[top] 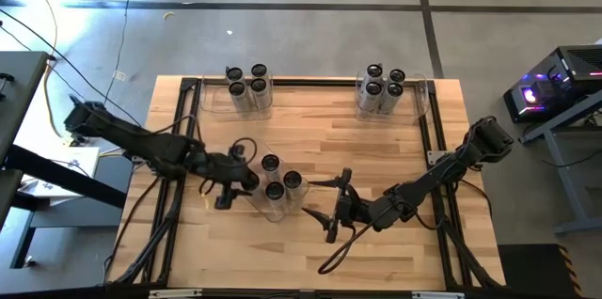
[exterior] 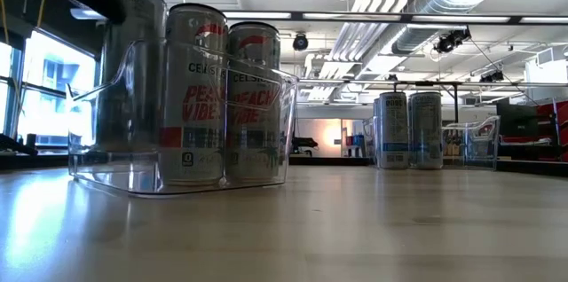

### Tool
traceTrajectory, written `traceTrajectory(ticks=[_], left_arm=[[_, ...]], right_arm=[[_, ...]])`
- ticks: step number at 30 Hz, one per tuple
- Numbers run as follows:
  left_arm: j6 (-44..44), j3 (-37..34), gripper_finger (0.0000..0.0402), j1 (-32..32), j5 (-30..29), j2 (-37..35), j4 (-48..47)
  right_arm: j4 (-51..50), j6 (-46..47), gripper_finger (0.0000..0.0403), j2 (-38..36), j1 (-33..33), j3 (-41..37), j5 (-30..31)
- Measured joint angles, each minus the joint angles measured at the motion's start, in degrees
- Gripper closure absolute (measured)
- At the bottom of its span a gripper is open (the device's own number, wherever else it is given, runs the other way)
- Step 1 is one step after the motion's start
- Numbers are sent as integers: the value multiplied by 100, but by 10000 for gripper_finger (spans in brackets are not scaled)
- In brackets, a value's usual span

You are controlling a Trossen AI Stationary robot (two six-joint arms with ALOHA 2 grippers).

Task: Sort soda cans
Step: Adjust all the white-pink soda cans into the center transparent bin

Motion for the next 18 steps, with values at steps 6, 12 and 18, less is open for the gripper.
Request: traceTrajectory(ticks=[6, 12, 18], left_arm=[[417, -2, 155, -29, -258, 590, 467], [542, 15, 140, -29, -527, 948, 609], [558, 90, 105, -18, -429, 825, 341]], right_arm=[[-2, 0, 96, 0, 0, 0, -2], [-4, 0, 96, 0, 0, 0, -2], [-8, 0, 96, 0, 0, 0, -49]])
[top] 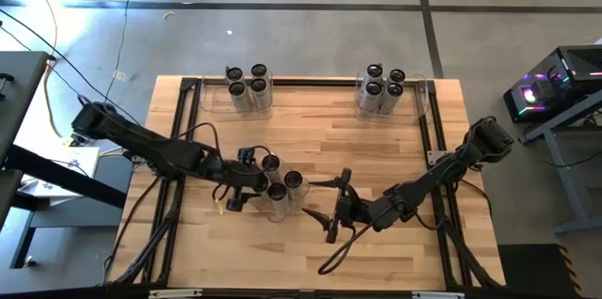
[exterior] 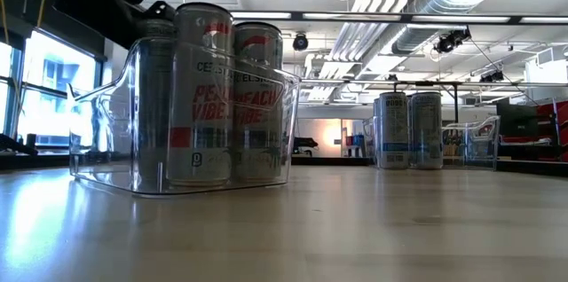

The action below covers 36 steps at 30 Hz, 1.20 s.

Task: Sort soda cans
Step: Adjust all the white-pink soda cans into the center transparent bin, then move the center transparent bin to the top center of the table

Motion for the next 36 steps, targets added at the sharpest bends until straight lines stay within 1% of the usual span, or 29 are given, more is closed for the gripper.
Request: traceTrajectory(ticks=[2, 3, 7, 8, 9, 13, 16, 19, 23, 26, 30, 33, 36], left_arm=[[1, 145, 100, 15, 16, -73, -110], [0, 225, 99, 15, 18, -127, -164], [-77, 534, 97, 15, 11, -248, -516], [-145, 629, 97, 15, -7, -279, -632], [-215, 733, 97, 5, -68, -317, -760], [-543, 1204, 97, -174, -566, -352, -1707], [-1078, 1497, 98, -534, -937, -356, -2261], [-1782, 1569, 108, -1050, -1131, -352, -2423], [-2915, 1535, 130, -1901, -1514, -191, -2432], [-3825, 1516, 149, -2530, -2016, 128, -2530], [-5023, 1516, 168, -3145, -2820, 689, -2760], [-5747, 1516, 177, -3348, -2985, 1144, -2986], [-6166, 1453, 188, -3421, -3020, 1623, -3046]], right_arm=[[-96, 28, 96, 0, 0, 0, -98], [-220, 64, 96, -2, -2, 0, -314], [-1051, 404, 96, -1, -38, 2, -1957], [-1198, 601, 96, 14, -56, 2, -2249], [-1294, 801, 96, 30, -68, 2, -2419], [-1747, 1233, 96, 42, -112, 2, -2571], [-1845, 1290, 96, 42, -186, 2, -2722], [-1794, 1401, 98, 148, -386, 6, -3167], [-1948, 1410, 116, 443, -643, 57, -3329], [-2389, 1358, 139, 691, -730, 449, -3362], [-3356, 901, 163, 1165, -802, 1230, -3366], [-4195, 625, 175, 1538, -878, 1801, -3225], [-4957, 624, 190, 1809, -963, 2309, -2889]])
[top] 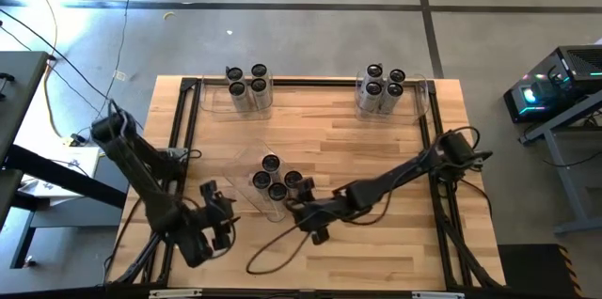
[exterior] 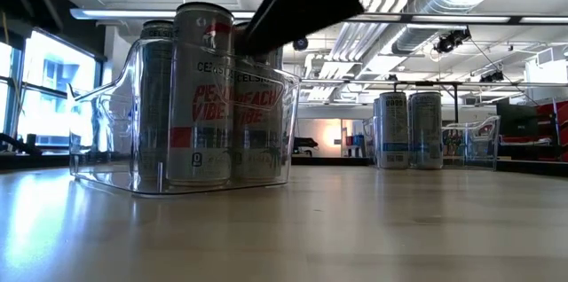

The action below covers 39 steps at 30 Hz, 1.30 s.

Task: Sort soda cans
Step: Move the center transparent bin to the top center of the table

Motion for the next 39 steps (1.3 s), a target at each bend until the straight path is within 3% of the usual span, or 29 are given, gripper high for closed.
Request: traceTrajectory(ticks=[6, 12, 18, 24, 34, 39], left_arm=[[-698, -905, 217, 127, -81, 369, 607], [-500, -1969, 251, 506, -293, 264, 2250], [744, -2563, 277, 1137, -619, 253, 4052], [2227, -2862, 294, 1840, -558, 255, 5574], [3891, -2926, 314, 2924, -260, 255, 6697], [4201, -2922, 319, 3170, -262, 248, 6813]], right_arm=[[-766, 66, 236, 251, -176, 436, -8], [-906, 362, 297, 259, -350, 429, -461], [-1002, 534, 344, 257, -269, 509, -714], [-1448, 1023, 374, 251, -184, 660, -821], [-1584, 1578, 386, 226, -197, 681, -992], [-1744, 1694, 386, 226, -287, 685, -896]])
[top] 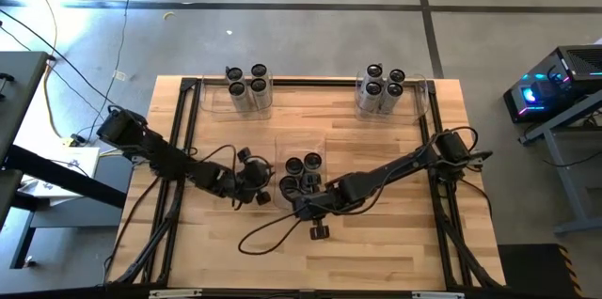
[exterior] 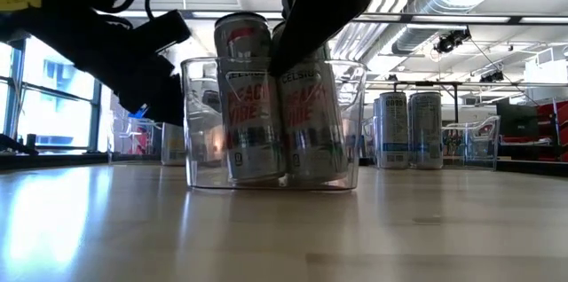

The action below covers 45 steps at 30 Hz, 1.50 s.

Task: Sort soda cans
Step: Move the center transparent bin to the top center of the table

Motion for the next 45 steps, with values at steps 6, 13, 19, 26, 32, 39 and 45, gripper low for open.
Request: traceTrajectory(ticks=[6, 13, 19, 26, 32, 39, 45], left_arm=[[-208, 4, 320, -131, -37, -185, -323], [-996, 4, 320, -573, -51, -648, -1179], [-1350, 4, 320, -966, -399, -754, -1525], [-1554, 4, 320, -1026, -447, -739, -1560], [-1556, 4, 320, -1026, -441, -737, -1540], [-1556, 4, 320, -1026, -435, -737, -1529], [-1559, 4, 320, -1133, -436, -737, -1540]], right_arm=[[-212, -71, 387, -7, -271, 4, -85], [-630, -61, 387, 0, -572, -7, 61], [-753, 99, 387, 7, -636, -9, 206], [-666, 144, 385, -66, -511, -32, 275], [-619, 264, 328, -255, -392, -58, 408], [-656, 99, 246, -454, -271, -48, 488], [-1160, 99, 234, -827, 101, -59, 1320]])
